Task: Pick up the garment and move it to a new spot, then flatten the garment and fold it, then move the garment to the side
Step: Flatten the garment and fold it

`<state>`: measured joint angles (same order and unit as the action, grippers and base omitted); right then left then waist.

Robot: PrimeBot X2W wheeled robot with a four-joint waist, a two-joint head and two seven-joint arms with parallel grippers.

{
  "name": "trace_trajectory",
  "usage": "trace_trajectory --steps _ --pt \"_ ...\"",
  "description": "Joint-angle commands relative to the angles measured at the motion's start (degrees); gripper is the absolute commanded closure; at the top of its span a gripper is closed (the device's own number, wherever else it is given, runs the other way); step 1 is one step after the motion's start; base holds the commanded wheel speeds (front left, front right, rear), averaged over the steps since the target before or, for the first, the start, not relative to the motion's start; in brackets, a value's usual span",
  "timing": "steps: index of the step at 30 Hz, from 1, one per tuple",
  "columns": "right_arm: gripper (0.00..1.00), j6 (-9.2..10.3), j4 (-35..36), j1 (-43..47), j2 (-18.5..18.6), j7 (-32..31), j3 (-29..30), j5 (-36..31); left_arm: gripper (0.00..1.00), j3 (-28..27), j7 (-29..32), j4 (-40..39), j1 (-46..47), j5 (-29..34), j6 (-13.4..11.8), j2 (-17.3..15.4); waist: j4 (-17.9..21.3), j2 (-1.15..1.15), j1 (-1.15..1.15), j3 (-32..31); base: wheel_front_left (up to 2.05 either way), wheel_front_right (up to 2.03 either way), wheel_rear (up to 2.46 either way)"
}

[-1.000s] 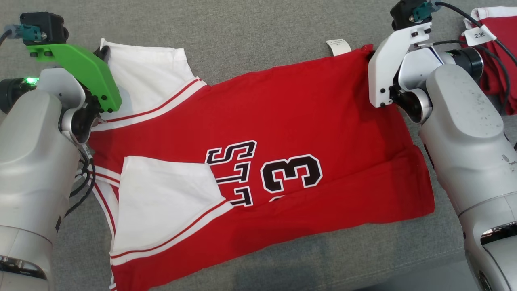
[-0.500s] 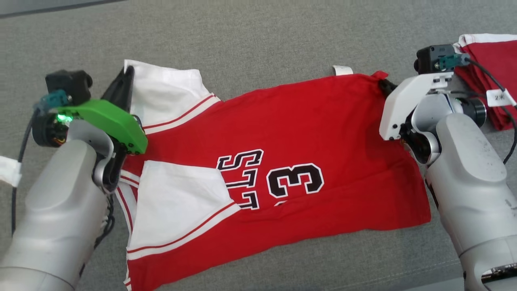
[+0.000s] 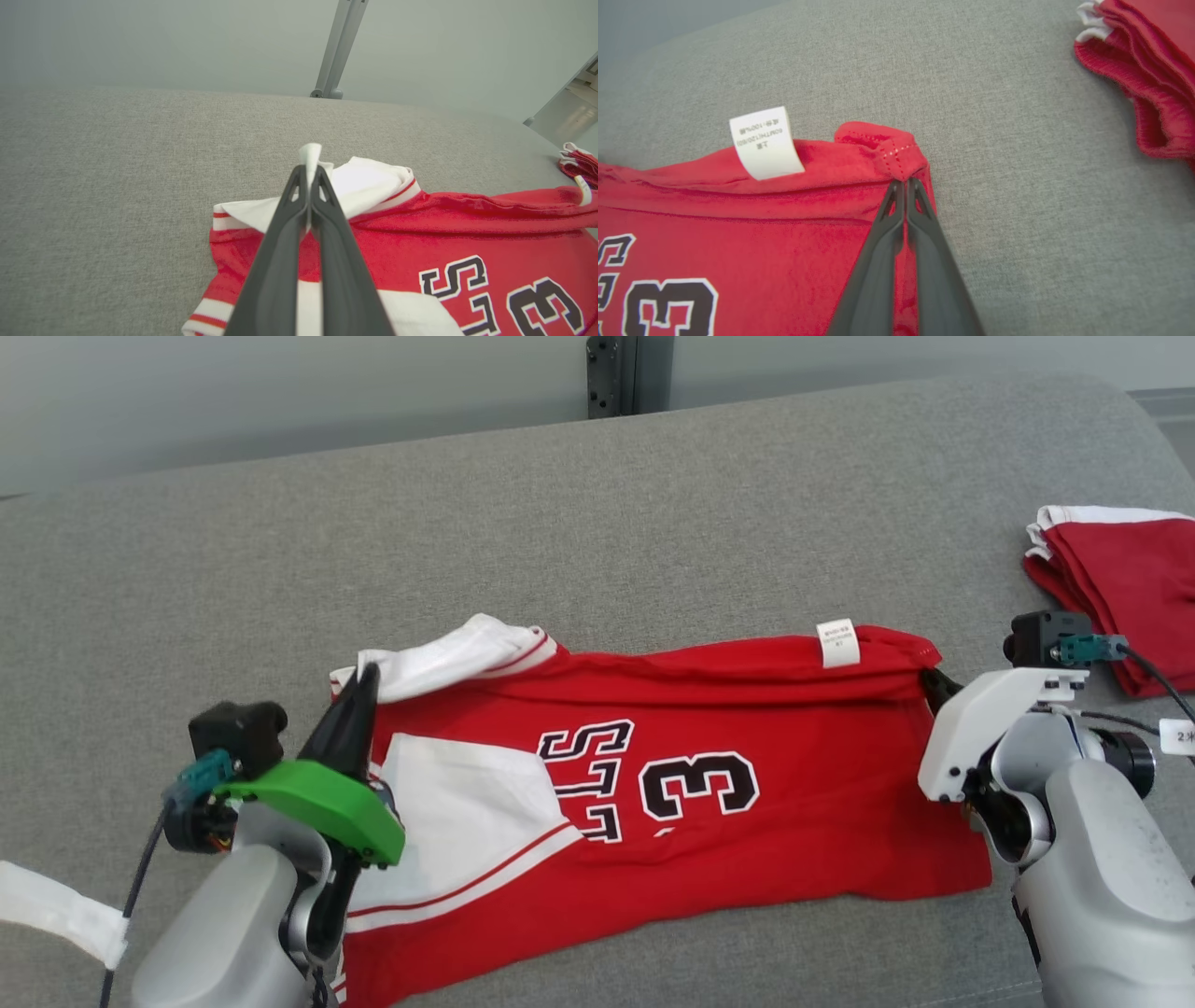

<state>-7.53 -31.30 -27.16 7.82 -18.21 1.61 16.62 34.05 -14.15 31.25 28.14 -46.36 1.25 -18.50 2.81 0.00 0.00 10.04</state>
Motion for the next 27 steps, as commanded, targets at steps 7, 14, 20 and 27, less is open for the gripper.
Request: trace_trajectory --steps 7,14,20,27 --pt "1.00 0.09 1.63 6.10 -1.99 -1.18 5.44 -2.80 1.00 0.98 1.31 -9.48 -11.30 -1.81 -3.68 -1.32 -2.61 0.00 0.00 -4.41 0.00 0.00 0.00" --pt "1.00 0.09 2.39 9.16 -3.29 -2.14 8.56 -4.37 1.00 2.13 3.43 -16.53 -18.96 -3.02 -6.61 -2.40 -3.88 0.00 0.00 -6.60 0.00 0.00 0.00" --pt "1.00 0.09 3.76 11.65 -3.94 -3.25 11.62 -5.30 1.00 2.88 4.58 -20.74 -23.48 -3.73 -8.70 -3.26 -4.86 0.00 0.00 -8.33 0.00 0.00 0.00" --pt "1.00 0.09 6.24 14.86 -4.58 -5.09 13.28 -6.13 1.00 3.95 6.28 -23.19 -26.74 -4.00 -10.38 -4.34 -5.29 0.00 0.00 -9.58 0.00 0.00 0.00"
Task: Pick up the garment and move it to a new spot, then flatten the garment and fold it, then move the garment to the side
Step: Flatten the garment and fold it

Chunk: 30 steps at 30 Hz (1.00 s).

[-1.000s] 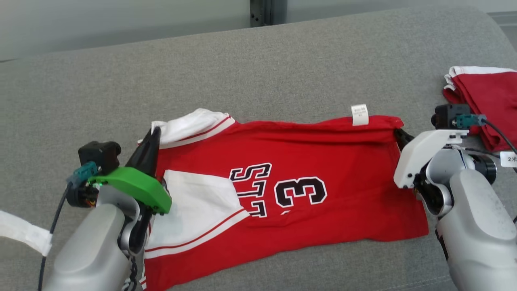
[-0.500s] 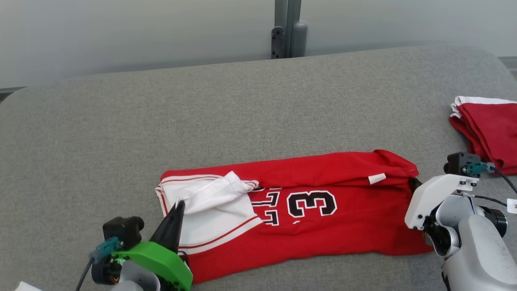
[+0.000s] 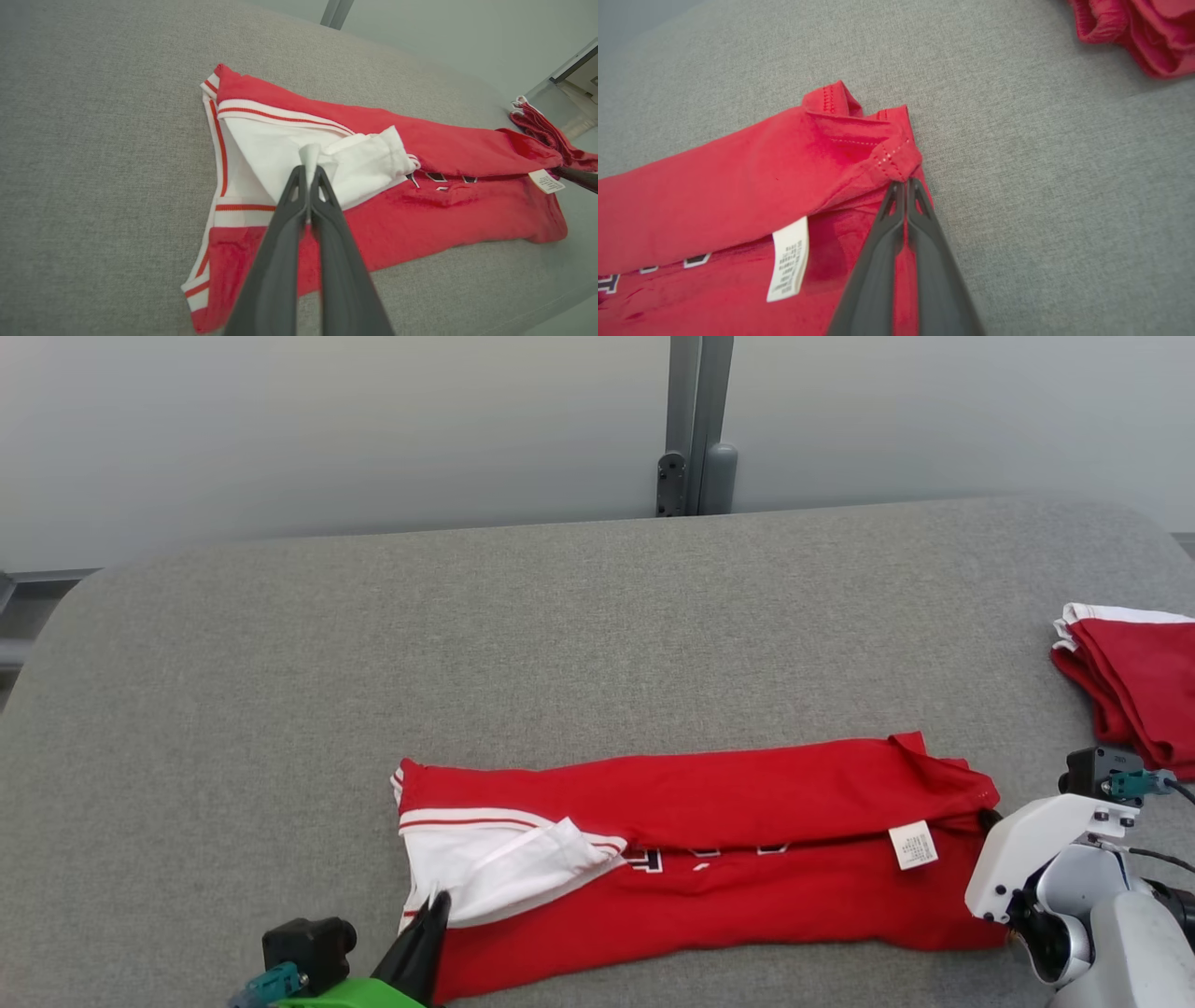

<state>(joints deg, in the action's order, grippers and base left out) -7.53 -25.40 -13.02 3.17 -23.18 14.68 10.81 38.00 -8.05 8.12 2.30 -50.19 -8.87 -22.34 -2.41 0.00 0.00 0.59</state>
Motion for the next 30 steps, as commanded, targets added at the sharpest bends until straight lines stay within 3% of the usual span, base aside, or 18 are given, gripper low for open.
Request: trace_trajectory --steps 1,5,6,7,8,9,20,30 --pt "1.00 0.09 0.56 1.12 0.04 -0.36 0.31 -0.44 1.00 0.09 0.29 -0.18 -1.22 -0.22 -0.39 -0.69 -0.10 0.00 0.00 -0.25 0.00 0.00 0.00" --pt "1.00 0.09 0.69 2.41 -0.13 -1.01 0.80 -1.26 1.00 0.45 0.88 -0.16 -1.96 -0.25 -1.07 -0.96 -0.10 0.00 0.00 -0.57 0.00 0.00 0.00" --pt "0.92 0.09 0.61 2.64 -0.16 -1.15 0.82 -1.43 1.00 0.51 1.06 0.14 -2.05 -0.01 -1.33 -1.13 -0.08 0.00 0.00 -0.64 0.00 0.00 0.00" --pt "0.41 0.09 0.58 2.80 -0.18 -1.21 0.75 -1.51 0.76 0.67 1.09 0.43 -2.01 0.50 -1.50 -1.38 -0.04 0.00 0.00 -0.68 0.00 0.00 0.00" --pt "0.00 0.09 0.53 2.94 -0.18 -1.17 0.76 -1.37 0.40 0.95 1.14 0.68 -1.93 0.91 -1.71 -1.53 0.02 0.00 0.00 -0.73 0.00 0.00 0.00" --pt "0.00 0.09 0.34 3.03 -0.18 -0.96 0.86 -1.03 0.00 1.18 1.39 0.95 -1.93 1.08 -1.87 -1.53 0.08 0.00 0.00 -0.76 0.00 0.00 0.00" --pt "0.00 0.08 1.35 3.19 -0.20 0.53 2.14 1.22 0.00 -0.33 -3.70 1.02 -1.90 3.31 -2.72 -2.56 0.22 0.00 0.00 -2.18 0.00 0.00 0.00" --pt "0.00 0.08 2.40 3.24 -0.21 -3.79 4.47 2.33 0.00 -4.82 -7.17 -1.78 -3.32 9.90 -1.71 -3.80 0.02 0.00 0.00 -3.40 0.00 0.00 0.00"
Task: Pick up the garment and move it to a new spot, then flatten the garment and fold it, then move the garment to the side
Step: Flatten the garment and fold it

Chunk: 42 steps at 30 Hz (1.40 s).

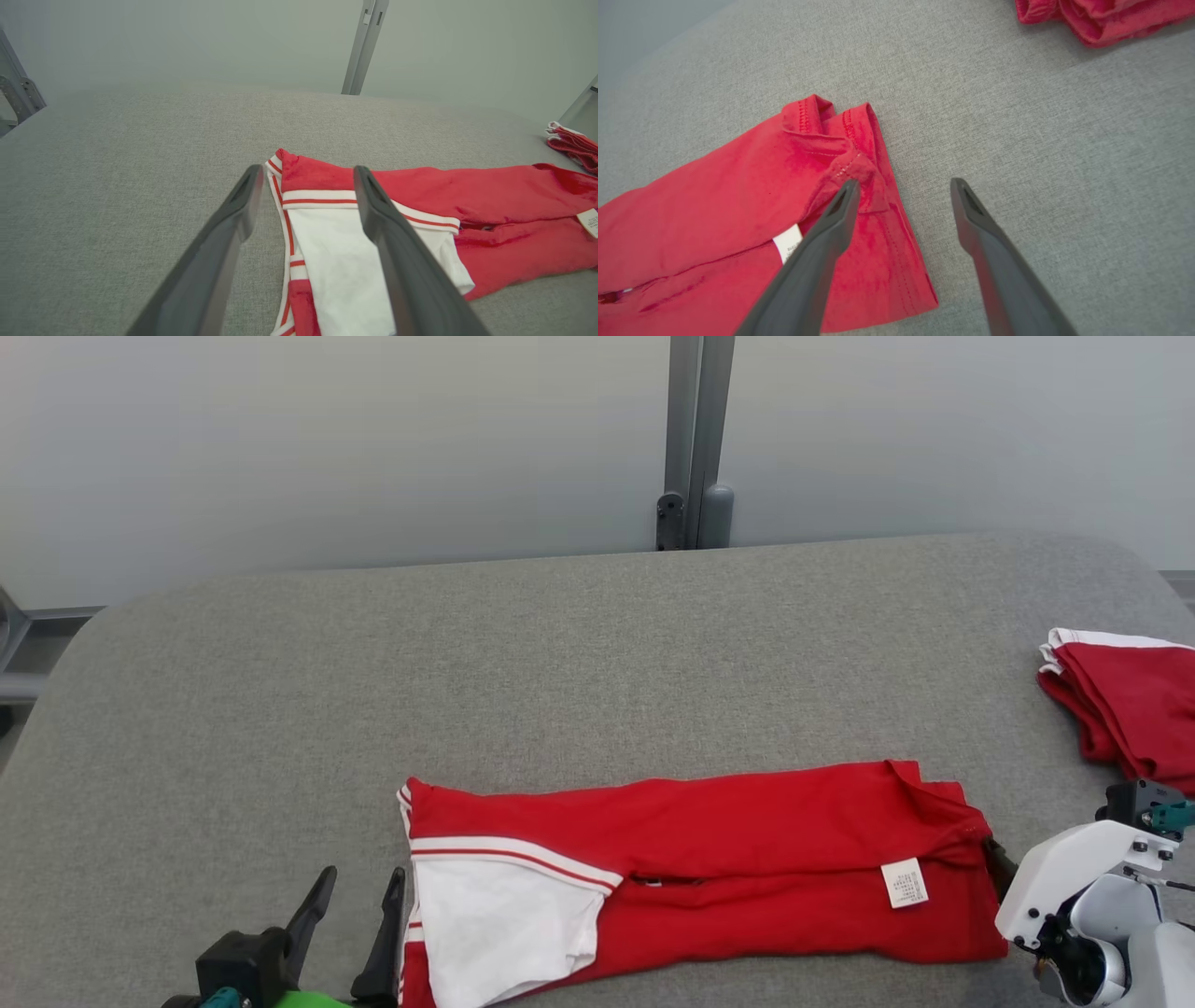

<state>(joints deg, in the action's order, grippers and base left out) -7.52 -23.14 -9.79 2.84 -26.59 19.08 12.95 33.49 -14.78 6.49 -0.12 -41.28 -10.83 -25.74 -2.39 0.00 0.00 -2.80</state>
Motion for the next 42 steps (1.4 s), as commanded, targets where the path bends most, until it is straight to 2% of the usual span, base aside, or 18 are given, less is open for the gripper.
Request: trace_trajectory --steps 1,10,18,26,33,37,38,39,40,42 --pt "0.00 0.07 0.04 -0.25 0.11 -1.06 -0.01 0.22 0.00 -0.90 -0.48 -0.48 -1.08 1.42 0.34 -0.41 0.00 0.00 0.00 0.02 0.00 0.00 0.00" --pt "0.00 0.07 -0.68 -4.12 0.12 -6.41 0.12 -2.09 0.00 -7.23 -0.39 -3.96 -3.85 6.16 2.07 1.25 -0.69 0.00 0.00 1.14 0.00 0.00 0.00" --pt "0.00 0.07 -3.99 -8.10 0.10 -11.01 2.80 -5.85 0.00 -9.91 -0.39 -4.57 -4.22 9.53 3.98 2.67 -2.44 0.00 0.00 2.85 0.00 0.00 0.00" --pt "0.00 0.07 -9.63 -11.41 0.10 -12.75 5.80 -8.24 0.00 -16.47 -0.39 -6.33 -3.22 11.41 5.66 7.46 -4.65 0.00 0.00 5.89 0.00 0.00 0.00" --pt "0.00 0.03 -14.20 -11.15 -0.45 -13.20 3.09 -6.71 0.00 -21.44 -0.39 -5.82 -4.29 13.58 9.50 11.37 -5.46 0.00 0.00 7.39 0.00 0.00 0.00" --pt "0.00 -0.19 -15.62 -10.93 -0.95 -13.06 0.53 -5.73 0.00 -23.63 -0.39 -4.61 -4.82 16.45 9.99 12.63 -5.63 0.00 0.00 7.50 0.00 0.00 0.00" --pt "0.14 -0.23 -15.84 -10.83 -1.10 -13.14 -0.08 -5.29 0.00 -24.07 -0.40 -4.29 -4.97 17.15 10.03 12.99 -5.66 0.00 0.00 7.46 0.00 0.00 0.00" --pt "0.64 -0.26 -15.92 -10.85 -1.15 -12.84 -0.45 -4.90 0.00 -24.41 -0.40 -3.79 -5.20 17.82 10.14 13.24 -5.69 0.00 0.00 7.43 0.00 0.00 0.00" --pt "1.00 -0.26 -15.95 -10.90 -1.13 -12.74 -0.80 -4.60 0.00 -24.73 -0.40 -3.42 -5.39 18.35 10.33 13.43 -5.72 0.00 0.00 7.40 0.00 0.00 0.00" --pt "1.00 -0.24 -16.17 -10.86 -1.09 -12.52 -1.33 -4.27 0.00 -25.40 -0.40 -2.71 -5.62 18.79 10.67 13.88 -5.79 0.00 0.00 7.25 0.00 0.00 0.00"
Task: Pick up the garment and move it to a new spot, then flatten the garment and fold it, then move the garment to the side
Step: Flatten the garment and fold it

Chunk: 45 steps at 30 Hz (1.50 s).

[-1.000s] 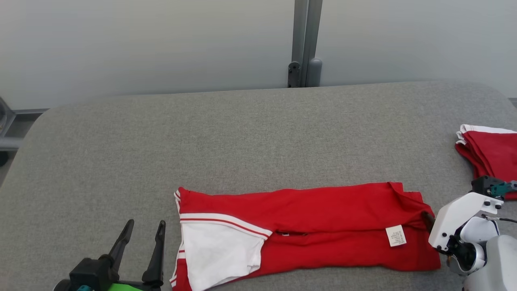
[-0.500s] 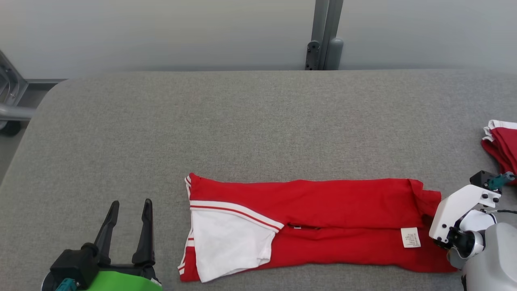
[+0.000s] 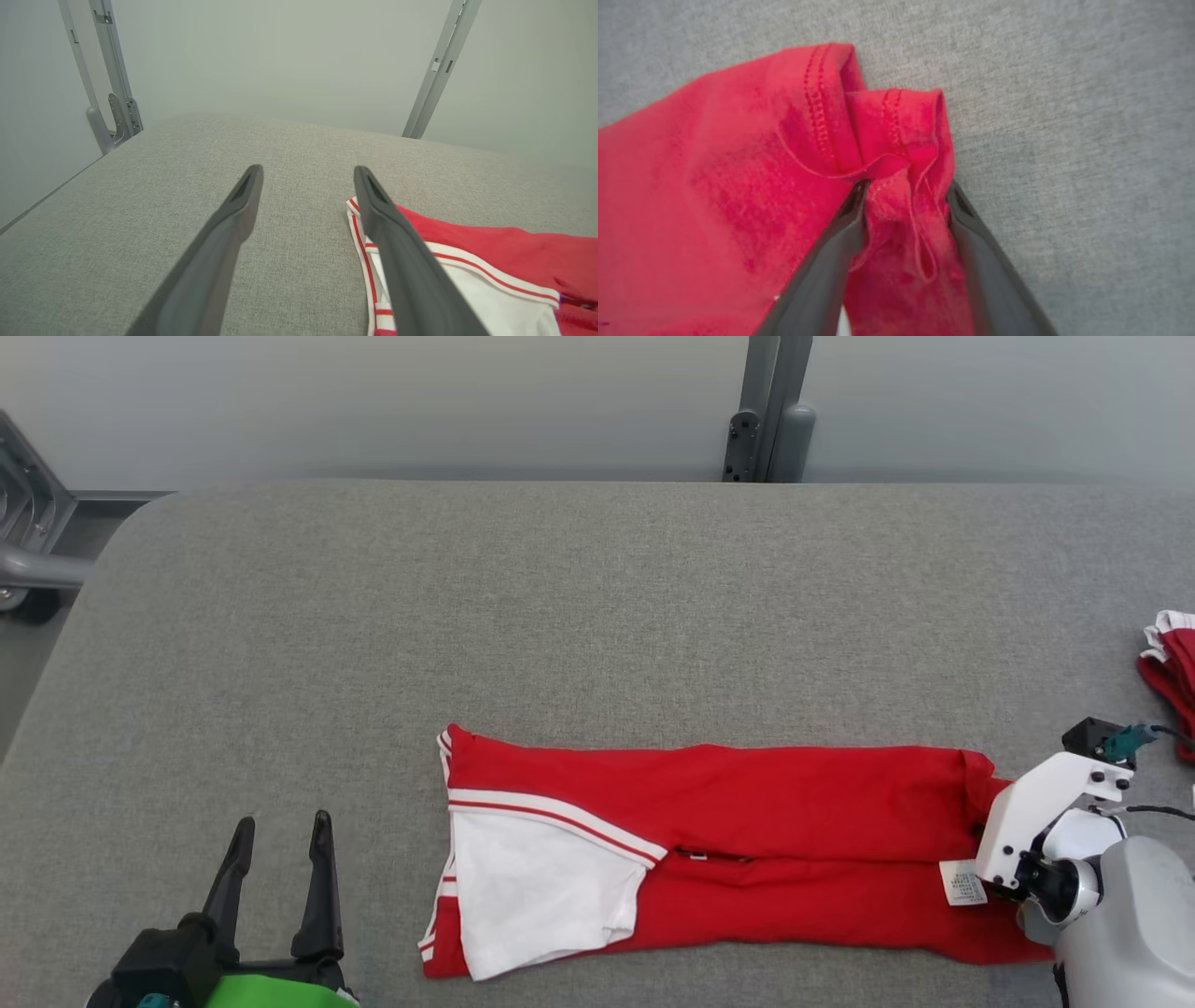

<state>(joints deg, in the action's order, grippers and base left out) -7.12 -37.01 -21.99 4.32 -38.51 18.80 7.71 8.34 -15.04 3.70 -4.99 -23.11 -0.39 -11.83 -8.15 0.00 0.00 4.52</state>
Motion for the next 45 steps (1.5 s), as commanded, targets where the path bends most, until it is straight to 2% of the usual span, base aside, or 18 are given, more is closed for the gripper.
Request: trace_trajectory --steps 1,6,18,28,32,34,39,45 --pt "1.00 -0.58 -2.28 1.38 -2.34 -0.56 -1.05 0.81 0.00 -0.47 -0.14 0.46 -0.86 0.66 0.46 0.13 -0.07 0.00 0.00 -0.15 0.00 0.00 0.00" --pt "1.00 -0.50 -0.72 1.35 -1.88 0.37 -0.38 -0.29 0.00 -1.57 -0.14 1.81 -1.29 1.22 1.32 0.96 -0.07 0.00 0.00 -0.75 0.00 0.00 0.00" --pt "1.00 -0.31 6.95 3.00 1.59 2.74 6.04 -6.22 0.00 -2.35 -0.15 3.93 -2.04 2.11 3.00 2.50 1.60 0.00 0.00 -3.11 0.00 0.00 0.00" --pt "1.00 -0.30 17.50 6.47 3.99 0.68 8.86 -10.84 0.00 -2.27 -0.15 4.97 -2.71 2.47 3.86 3.57 2.46 0.00 0.00 -5.16 0.00 0.00 0.00" --pt "1.00 -0.34 21.99 7.67 2.68 -1.24 5.33 -8.71 0.00 -2.43 -0.15 5.34 -3.05 2.57 4.09 3.86 2.66 0.00 0.00 -5.92 0.00 0.00 0.00" --pt "1.00 -0.34 24.01 8.09 1.53 -2.73 2.51 -5.51 0.00 -2.57 -0.15 5.46 -3.26 2.56 4.15 4.02 2.74 0.00 0.00 -6.32 0.00 0.00 0.00" --pt "1.00 -0.35 28.04 8.92 0.07 -5.31 -8.25 0.60 0.00 -2.94 -0.14 5.71 -3.59 2.62 4.52 4.39 2.81 0.00 0.00 -7.05 0.00 0.00 0.00" --pt "1.00 -0.35 27.62 6.62 -1.28 -4.67 -17.89 7.99 0.00 -2.09 -0.14 6.39 -3.16 2.99 5.33 4.69 1.60 0.00 0.00 -7.50 0.00 0.00 0.00"
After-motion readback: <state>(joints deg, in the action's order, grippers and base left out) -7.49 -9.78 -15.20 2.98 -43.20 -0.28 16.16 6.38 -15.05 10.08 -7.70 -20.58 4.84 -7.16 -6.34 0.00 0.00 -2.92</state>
